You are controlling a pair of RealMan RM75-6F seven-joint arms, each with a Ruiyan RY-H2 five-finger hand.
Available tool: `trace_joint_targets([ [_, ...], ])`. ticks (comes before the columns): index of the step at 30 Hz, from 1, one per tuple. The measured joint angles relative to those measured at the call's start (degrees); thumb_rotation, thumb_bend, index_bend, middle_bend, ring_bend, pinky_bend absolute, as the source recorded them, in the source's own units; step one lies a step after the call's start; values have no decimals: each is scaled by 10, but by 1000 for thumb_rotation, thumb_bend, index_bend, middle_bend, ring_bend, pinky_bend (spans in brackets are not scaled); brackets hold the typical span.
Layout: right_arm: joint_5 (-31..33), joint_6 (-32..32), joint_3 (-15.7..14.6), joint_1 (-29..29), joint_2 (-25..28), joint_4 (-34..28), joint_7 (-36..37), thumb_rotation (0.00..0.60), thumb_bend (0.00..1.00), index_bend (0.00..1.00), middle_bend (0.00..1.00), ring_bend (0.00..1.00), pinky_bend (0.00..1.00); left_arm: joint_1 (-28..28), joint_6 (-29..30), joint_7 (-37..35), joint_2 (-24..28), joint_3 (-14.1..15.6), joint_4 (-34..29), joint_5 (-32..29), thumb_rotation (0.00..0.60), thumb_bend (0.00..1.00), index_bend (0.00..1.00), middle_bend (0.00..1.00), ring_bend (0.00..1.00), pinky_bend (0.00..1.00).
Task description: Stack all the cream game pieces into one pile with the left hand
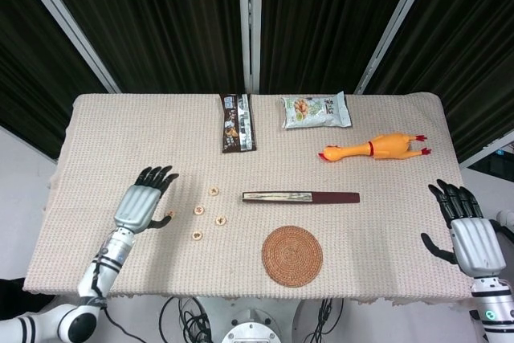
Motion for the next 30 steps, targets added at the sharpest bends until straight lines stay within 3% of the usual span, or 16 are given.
trace_joint_targets([
  [8,-6,4,-2,-2,0,1,1,600,236,0,0,0,0,-59,-39,29,-65,-33,55,-92,600,249,206,41,0,0],
  [17,-2,6,0,-3,4,1,11,600,235,0,0,0,0,-103,-73,19,-125,-43,151,-135,600,255,279,55,0,0],
  [30,-1,10,2,-5,11,2,27,600,236,0,0,0,0,-130,-88,-29,-169,-41,211,-130,600,255,351,61,0,0],
])
